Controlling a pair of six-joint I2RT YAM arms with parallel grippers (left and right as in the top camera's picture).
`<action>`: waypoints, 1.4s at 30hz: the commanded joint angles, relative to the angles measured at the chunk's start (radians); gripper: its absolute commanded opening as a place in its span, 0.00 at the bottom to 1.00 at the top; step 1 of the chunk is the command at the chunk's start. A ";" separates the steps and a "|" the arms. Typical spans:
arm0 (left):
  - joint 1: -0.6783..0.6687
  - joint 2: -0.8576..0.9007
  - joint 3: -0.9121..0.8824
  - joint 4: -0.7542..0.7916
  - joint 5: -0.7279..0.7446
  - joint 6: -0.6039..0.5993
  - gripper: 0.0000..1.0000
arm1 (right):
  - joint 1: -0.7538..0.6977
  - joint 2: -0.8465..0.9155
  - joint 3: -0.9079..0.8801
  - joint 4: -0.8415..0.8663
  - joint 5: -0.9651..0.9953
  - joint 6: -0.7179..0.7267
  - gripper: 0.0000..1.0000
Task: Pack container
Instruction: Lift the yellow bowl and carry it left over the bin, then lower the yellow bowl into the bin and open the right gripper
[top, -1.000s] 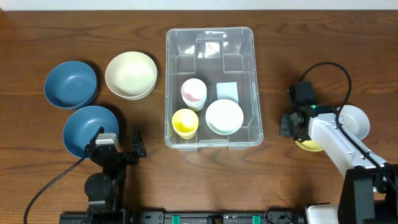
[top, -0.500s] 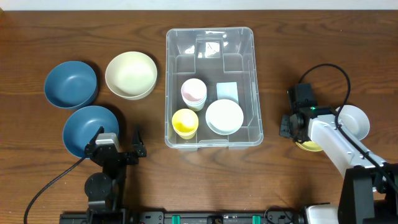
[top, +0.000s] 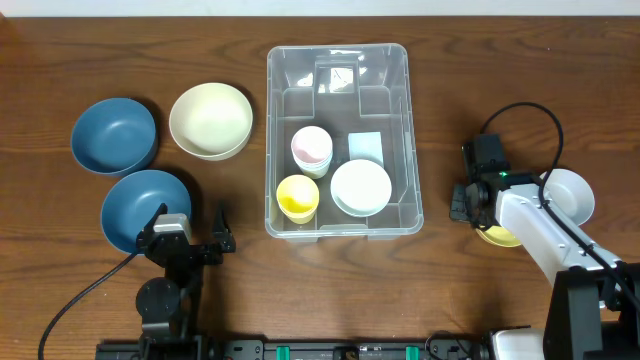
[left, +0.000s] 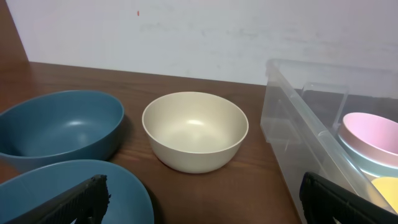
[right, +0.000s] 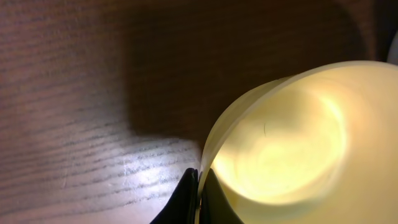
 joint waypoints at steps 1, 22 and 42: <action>-0.003 -0.001 -0.027 -0.013 0.011 0.013 0.98 | 0.020 0.001 0.056 -0.040 -0.006 0.003 0.01; -0.003 -0.001 -0.027 -0.013 0.011 0.013 0.98 | 0.344 0.001 0.760 -0.231 -0.078 -0.077 0.01; -0.003 -0.001 -0.027 -0.013 0.011 0.013 0.98 | 0.759 0.003 0.770 -0.397 0.041 -0.128 0.01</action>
